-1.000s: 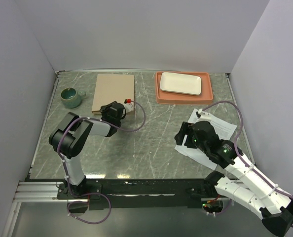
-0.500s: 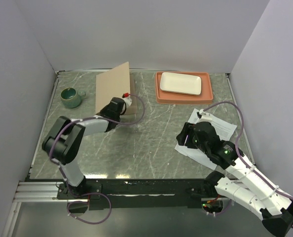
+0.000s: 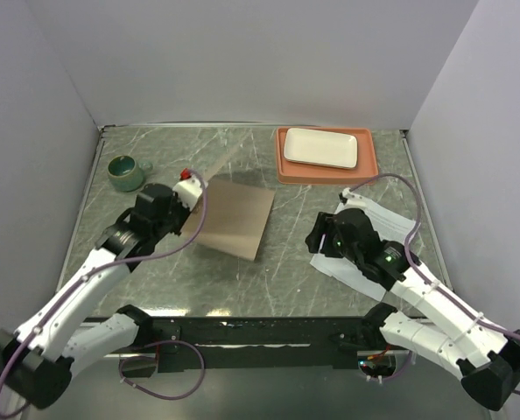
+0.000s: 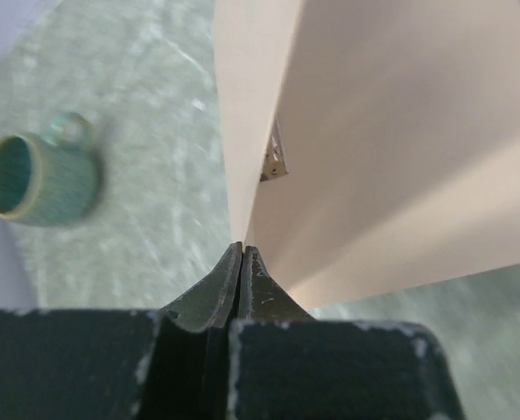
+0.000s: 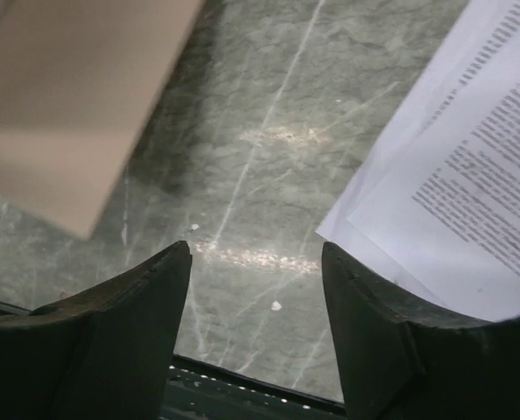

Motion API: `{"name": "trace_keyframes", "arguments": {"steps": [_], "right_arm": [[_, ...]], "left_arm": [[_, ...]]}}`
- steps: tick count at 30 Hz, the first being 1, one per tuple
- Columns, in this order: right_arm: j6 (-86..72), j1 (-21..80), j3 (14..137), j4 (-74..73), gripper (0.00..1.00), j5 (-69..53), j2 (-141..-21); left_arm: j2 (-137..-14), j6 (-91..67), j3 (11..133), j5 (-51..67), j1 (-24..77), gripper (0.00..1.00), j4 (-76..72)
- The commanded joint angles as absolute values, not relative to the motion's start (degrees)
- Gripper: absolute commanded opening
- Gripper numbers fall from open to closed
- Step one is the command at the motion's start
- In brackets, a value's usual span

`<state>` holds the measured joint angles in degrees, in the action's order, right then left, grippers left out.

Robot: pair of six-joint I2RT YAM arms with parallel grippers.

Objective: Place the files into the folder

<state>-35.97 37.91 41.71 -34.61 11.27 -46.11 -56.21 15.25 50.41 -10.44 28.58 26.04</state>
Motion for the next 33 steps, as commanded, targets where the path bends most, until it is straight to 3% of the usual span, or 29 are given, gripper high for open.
{"name": "trace_keyframes", "arguments": {"steps": [1, 5, 11, 17, 33], "right_arm": [[-36.56, 38.14, 45.52, -27.25, 0.75, 7.66, -50.18], [-39.45, 38.15, 46.23, -20.67, 0.85, 1.07, -55.44], [-48.33, 38.23, 41.6, -9.95, 0.91, -7.72, -60.02], [-55.28, 38.85, 34.63, 4.98, 0.92, -14.14, -65.46], [-65.21, 41.84, 34.1, 24.17, 0.88, -19.77, -82.61]], "left_arm": [[-49.93, 12.13, 48.61, 1.03, 25.07, 0.01, 39.72], [-45.62, 12.92, 46.85, 0.53, 23.56, 0.01, 41.74], [-44.73, 12.4, 48.07, 0.18, 22.68, 0.01, 41.57], [-46.49, 11.87, 50.62, 0.61, 22.59, 0.01, 41.83], [-53.0, 8.88, 58.1, 3.96, 22.5, 0.01, 45.53]]}}
